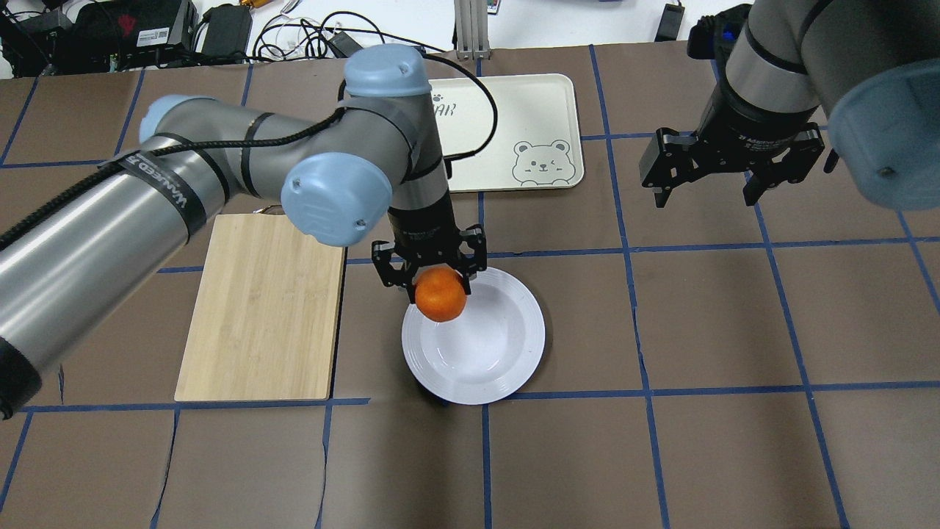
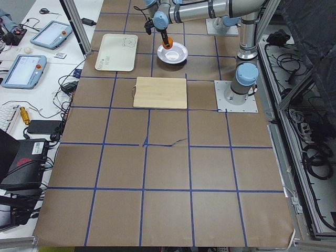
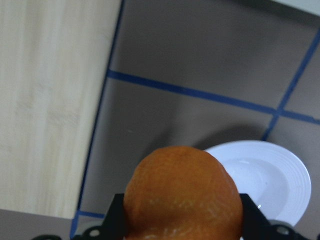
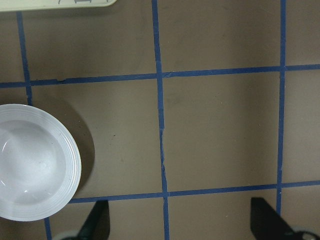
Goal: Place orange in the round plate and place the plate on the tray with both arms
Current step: 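Carry the orange with the left gripper and release it into the white plate, then raise the left gripper back toward rest while the right gripper moves toward the plate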
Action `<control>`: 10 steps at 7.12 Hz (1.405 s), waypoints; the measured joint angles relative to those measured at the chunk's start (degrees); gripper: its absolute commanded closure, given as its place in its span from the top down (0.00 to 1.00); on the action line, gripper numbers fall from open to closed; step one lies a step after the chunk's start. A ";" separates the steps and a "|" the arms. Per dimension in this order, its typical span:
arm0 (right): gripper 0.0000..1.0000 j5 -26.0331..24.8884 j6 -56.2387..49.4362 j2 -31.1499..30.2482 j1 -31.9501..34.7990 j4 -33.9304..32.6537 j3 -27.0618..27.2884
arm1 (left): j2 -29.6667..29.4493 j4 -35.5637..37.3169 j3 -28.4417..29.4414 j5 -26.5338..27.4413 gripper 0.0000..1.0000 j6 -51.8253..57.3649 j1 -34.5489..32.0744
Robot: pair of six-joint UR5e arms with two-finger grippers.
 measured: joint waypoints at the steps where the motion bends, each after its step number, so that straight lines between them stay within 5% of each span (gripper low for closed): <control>1: 1.00 0.01 0.03 0.36 -0.25 0.12 0.05 | -0.51 5.21 -3.64 -0.36 0.00 -0.94 -1.44; 2: 1.00 0.07 0.15 0.68 -0.56 0.33 0.14 | -1.10 10.70 -7.09 -1.14 0.14 -1.41 -2.00; 3: 1.00 0.21 0.23 1.08 -0.82 0.81 0.26 | -1.60 14.48 -9.29 -1.69 0.99 -1.62 -2.15; 7: 1.00 0.39 0.70 1.72 -1.31 1.18 0.24 | -0.65 17.24 -9.47 -1.64 1.00 -2.90 -1.88; 10: 1.00 1.31 0.26 5.09 -1.40 -3.04 1.16 | 4.58 1.59 3.87 0.84 1.00 1.47 5.73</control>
